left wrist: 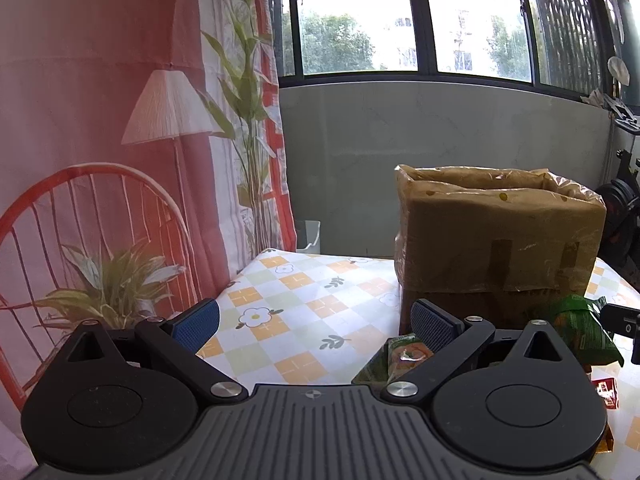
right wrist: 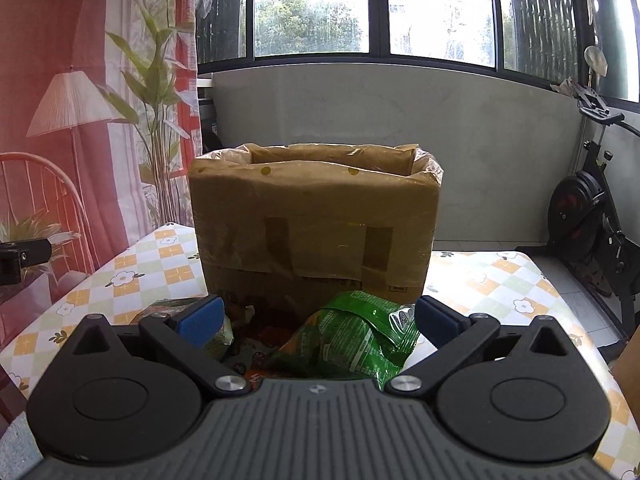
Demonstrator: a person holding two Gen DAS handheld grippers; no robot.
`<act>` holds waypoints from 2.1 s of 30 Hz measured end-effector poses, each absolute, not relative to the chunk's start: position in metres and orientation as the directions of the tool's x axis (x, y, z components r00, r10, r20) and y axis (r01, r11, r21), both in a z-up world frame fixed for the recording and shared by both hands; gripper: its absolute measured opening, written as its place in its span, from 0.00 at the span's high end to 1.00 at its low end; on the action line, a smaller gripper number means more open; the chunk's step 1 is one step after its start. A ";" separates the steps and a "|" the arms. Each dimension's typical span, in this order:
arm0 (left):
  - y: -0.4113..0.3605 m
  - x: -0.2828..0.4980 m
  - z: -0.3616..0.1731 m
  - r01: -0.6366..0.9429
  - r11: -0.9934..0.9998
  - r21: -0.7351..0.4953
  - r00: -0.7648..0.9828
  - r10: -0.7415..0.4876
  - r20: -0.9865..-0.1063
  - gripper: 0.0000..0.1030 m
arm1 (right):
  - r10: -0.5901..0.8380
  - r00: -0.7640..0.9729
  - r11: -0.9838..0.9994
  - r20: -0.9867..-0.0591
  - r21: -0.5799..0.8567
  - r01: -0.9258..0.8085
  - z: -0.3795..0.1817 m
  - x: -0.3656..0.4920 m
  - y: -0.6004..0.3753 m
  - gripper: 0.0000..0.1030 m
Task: Organize snacks
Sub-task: 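Move both tools toward the snack pile beside the box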
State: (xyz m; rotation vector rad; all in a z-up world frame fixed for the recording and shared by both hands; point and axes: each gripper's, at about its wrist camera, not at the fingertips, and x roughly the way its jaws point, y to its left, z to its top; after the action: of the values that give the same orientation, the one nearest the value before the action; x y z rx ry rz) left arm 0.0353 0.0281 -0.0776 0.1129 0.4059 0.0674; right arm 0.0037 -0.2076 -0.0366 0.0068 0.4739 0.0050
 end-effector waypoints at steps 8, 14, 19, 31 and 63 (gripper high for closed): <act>0.030 0.037 -0.091 -0.020 0.999 0.043 0.910 0.036 -0.413 0.00 | 0.008 0.881 0.998 -0.473 0.062 0.024 -0.059 0.005 -0.211 0.02; 0.036 0.041 -0.092 -0.007 0.999 -0.045 0.897 -0.014 -0.441 0.00 | 0.000 0.866 0.995 -0.500 0.085 0.049 -0.069 0.005 -0.216 0.05; 0.031 0.044 -0.096 -0.031 1.000 0.000 0.892 0.028 -0.451 0.00 | -0.033 0.853 0.994 -0.521 0.074 0.083 -0.075 0.005 -0.217 0.05; 0.034 0.049 -0.111 -0.015 1.000 -0.026 0.869 0.001 -0.495 0.06 | -0.068 0.912 0.991 -0.404 0.076 0.107 -0.079 -0.007 -0.221 0.00; -0.009 0.058 -0.170 0.218 0.973 -0.077 0.732 -0.215 -0.647 0.12 | 0.012 0.854 0.990 -0.520 0.124 0.062 -0.112 -0.006 -0.227 0.14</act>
State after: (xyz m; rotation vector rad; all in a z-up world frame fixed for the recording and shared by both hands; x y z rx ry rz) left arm 0.0580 -0.0090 -0.1698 0.0045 0.7113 -0.2383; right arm -0.0062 -0.2275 -0.1123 0.1388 0.5468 -0.0267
